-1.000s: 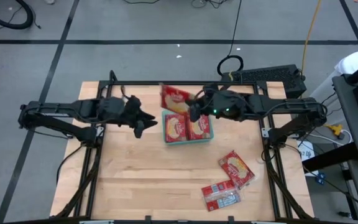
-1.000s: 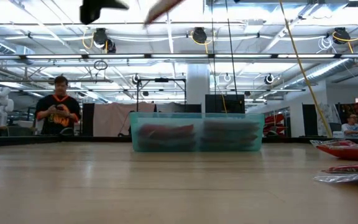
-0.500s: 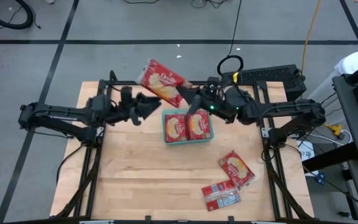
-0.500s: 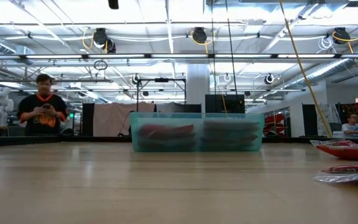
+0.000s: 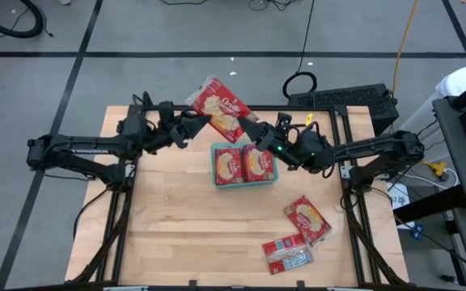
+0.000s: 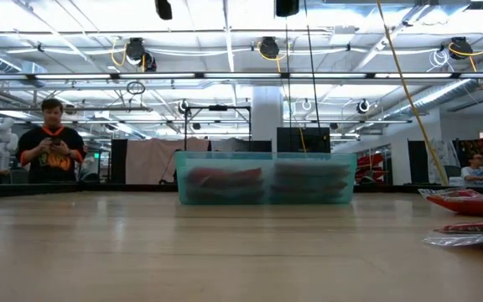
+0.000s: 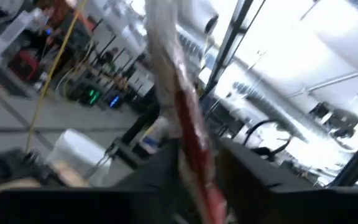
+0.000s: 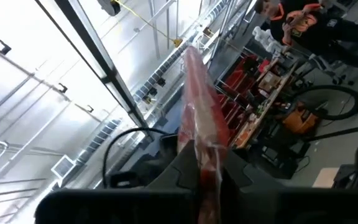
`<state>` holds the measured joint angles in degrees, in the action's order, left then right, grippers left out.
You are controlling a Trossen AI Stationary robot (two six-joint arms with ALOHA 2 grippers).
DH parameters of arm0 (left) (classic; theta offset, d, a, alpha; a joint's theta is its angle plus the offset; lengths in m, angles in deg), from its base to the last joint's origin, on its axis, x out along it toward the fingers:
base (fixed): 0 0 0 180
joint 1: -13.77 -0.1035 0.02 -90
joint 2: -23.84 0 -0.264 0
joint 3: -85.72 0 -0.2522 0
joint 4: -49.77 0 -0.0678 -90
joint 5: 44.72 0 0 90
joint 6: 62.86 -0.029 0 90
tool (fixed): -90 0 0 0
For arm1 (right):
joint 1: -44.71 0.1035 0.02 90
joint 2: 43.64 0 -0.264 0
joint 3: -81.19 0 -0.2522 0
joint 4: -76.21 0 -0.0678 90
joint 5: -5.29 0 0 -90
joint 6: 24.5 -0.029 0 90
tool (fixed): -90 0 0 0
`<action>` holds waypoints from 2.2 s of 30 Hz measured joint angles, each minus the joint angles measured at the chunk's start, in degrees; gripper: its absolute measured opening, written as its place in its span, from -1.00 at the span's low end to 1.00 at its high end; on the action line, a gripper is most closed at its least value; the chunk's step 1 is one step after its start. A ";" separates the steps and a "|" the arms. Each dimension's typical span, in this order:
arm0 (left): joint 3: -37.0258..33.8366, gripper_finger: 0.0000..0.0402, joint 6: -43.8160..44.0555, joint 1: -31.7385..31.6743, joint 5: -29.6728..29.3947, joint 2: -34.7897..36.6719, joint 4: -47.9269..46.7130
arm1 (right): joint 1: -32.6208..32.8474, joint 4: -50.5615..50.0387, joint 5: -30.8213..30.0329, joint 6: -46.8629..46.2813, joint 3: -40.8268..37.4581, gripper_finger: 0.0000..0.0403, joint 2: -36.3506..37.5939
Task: Sort popcorn bags into baskets
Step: Put the red popcorn bag into the green bin
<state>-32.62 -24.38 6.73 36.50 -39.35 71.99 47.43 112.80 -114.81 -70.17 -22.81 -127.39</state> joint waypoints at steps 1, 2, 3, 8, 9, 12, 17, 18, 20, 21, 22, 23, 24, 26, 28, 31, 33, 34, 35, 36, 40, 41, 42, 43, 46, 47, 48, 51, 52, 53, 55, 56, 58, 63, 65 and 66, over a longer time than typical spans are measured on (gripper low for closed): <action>-0.06 -0.54 0.26 -0.44 0.61 -0.13 -0.66 | 0.02 0.08 -0.01 0.40 -0.06 -0.97 0.06; -0.07 -0.70 0.43 -0.85 1.19 -0.50 -0.63 | 0.02 0.08 -0.03 0.82 -0.06 -0.96 0.09; -0.05 -0.83 0.67 -1.29 1.43 -0.88 -0.24 | 0.00 0.06 -0.09 1.26 -0.06 -0.95 0.09; -0.02 -0.85 0.96 -4.89 5.90 -1.21 -2.44 | -0.02 -7.86 0.13 -1.43 -0.11 -0.77 2.44; -0.02 -0.84 0.94 -5.78 7.11 -1.15 -3.04 | -0.02 -11.61 0.69 -2.44 -0.11 -0.70 3.69; -0.04 -0.88 0.92 -9.17 11.33 -0.43 -4.85 | -0.68 -25.15 5.19 -5.40 -0.11 -0.51 8.57; -0.04 -0.93 3.94 -15.12 24.96 -0.54 -9.26 | -4.45 -46.09 16.88 -12.03 -0.11 -0.25 16.57; -0.04 -0.91 4.21 -15.96 27.53 -0.52 -10.29 | -5.33 -48.45 19.13 -12.67 -0.11 -0.21 17.71; -0.02 -0.88 4.10 -17.14 31.49 -0.45 -12.94 | -7.51 -51.75 23.55 -13.95 -0.11 -0.17 19.91; -0.02 -0.87 3.97 -17.53 32.81 -0.46 -14.38 | -8.59 -53.17 26.07 -14.69 0.02 -0.17 20.64; -0.04 -0.87 3.90 -17.85 33.82 -0.54 -15.46 | -9.79 -54.66 27.99 -14.93 0.64 -0.16 21.00; -0.05 -0.88 3.99 -18.03 34.57 -0.60 -15.98 | -10.86 -56.57 29.89 -14.87 1.62 -0.16 21.13; -0.07 -0.90 4.22 -18.10 35.09 -0.59 -15.99 | -11.82 -58.76 31.60 -14.22 2.61 -0.16 21.10; -0.04 -0.93 4.76 -17.94 35.38 -0.45 -15.53 | -13.81 -62.40 35.01 -12.04 5.07 -0.16 19.98; -0.02 -0.94 4.91 -17.47 35.40 -0.51 -15.61 | -15.59 -63.67 39.83 -9.61 7.39 -0.16 17.98; -0.02 -0.92 5.00 -16.41 35.44 -0.71 -16.09 | -17.46 -64.28 47.24 -6.83 9.56 -0.16 13.98; -0.02 -0.87 5.03 -15.62 35.54 -0.71 -16.92 | -18.16 -64.10 51.29 -5.12 10.20 -0.16 11.51; -0.02 -0.85 5.03 -15.25 35.53 -0.71 -17.49 | -18.50 -63.77 53.16 -4.23 10.44 -0.16 10.45; -0.02 -0.85 5.01 -14.83 35.55 -0.71 -18.05 | -18.71 -62.71 54.86 -3.35 10.47 -0.16 9.57; -0.02 -0.84 5.02 -14.42 35.53 -0.71 -18.35 | -18.81 -61.84 56.03 -2.39 10.47 -0.16 8.82; -0.02 -0.91 4.41 -13.18 34.75 -0.67 -19.62 | -18.82 -57.95 57.52 0.55 10.49 -0.16 6.67; -0.02 -0.93 4.18 -12.95 34.12 -0.67 -20.21 | -18.86 -57.31 58.35 0.80 10.49 -0.17 6.28; -0.02 -0.94 4.05 -12.74 33.59 -0.70 -20.63 | -18.94 -56.49 58.92 1.04 10.49 -0.20 5.99; -0.02 -0.94 3.89 -12.62 33.04 -0.71 -20.78 | -18.99 -56.11 58.90 1.19 10.49 -0.24 5.94; 0.00 -0.89 3.91 -12.23 31.41 -0.65 -21.29 | -19.06 -56.19 58.70 2.47 10.50 -0.44 5.94; 0.00 -0.85 3.92 -12.11 30.81 -0.65 -21.93 | -19.18 -56.30 58.62 3.01 10.49 -0.53 5.94; 0.00 -0.80 3.98 -11.96 30.13 -0.65 -22.62 | -19.38 -56.34 58.56 3.30 10.48 -0.63 5.94; 0.00 -0.68 3.85 -11.88 28.70 -0.65 -23.57 | -20.13 -55.96 58.45 3.36 9.30 -0.91 5.97; 0.00 -0.64 3.87 -11.88 27.77 -0.65 -23.58 | -20.43 -55.98 58.40 3.35 8.60 -0.95 5.97; 0.00 -0.61 3.92 -11.88 26.55 -0.65 -23.79 | -20.69 -55.99 58.00 2.91 7.80 -0.95 5.95; 0.00 -0.52 4.47 -11.89 24.41 -0.70 -24.22 | -21.15 -55.17 57.14 0.78 5.79 -0.93 5.94; 0.00 -0.46 4.72 -11.90 23.62 -0.71 -24.34 | -21.40 -54.51 57.16 -0.32 4.70 -0.92 5.94; 0.00 -0.31 4.72 -11.89 22.30 -0.70 -24.70 | -21.73 -54.28 57.17 -2.09 2.95 -0.93 6.19; 0.00 0.08 5.86 -12.48 21.18 0.34 -31.72 | -22.03 -55.34 56.68 -4.13 -0.20 -0.98 7.61; 0.02 0.19 7.29 -12.68 20.43 0.45 -36.24 | -21.98 -55.20 55.48 -5.92 -1.20 -0.98 7.63; 0.00 0.23 8.22 -12.81 20.26 0.45 -38.71 | -21.79 -55.14 55.20 -6.68 -1.84 -0.98 7.59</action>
<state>-32.61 -16.16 -6.08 56.76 -38.90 33.28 25.64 57.66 -59.61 -76.85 -24.65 -119.80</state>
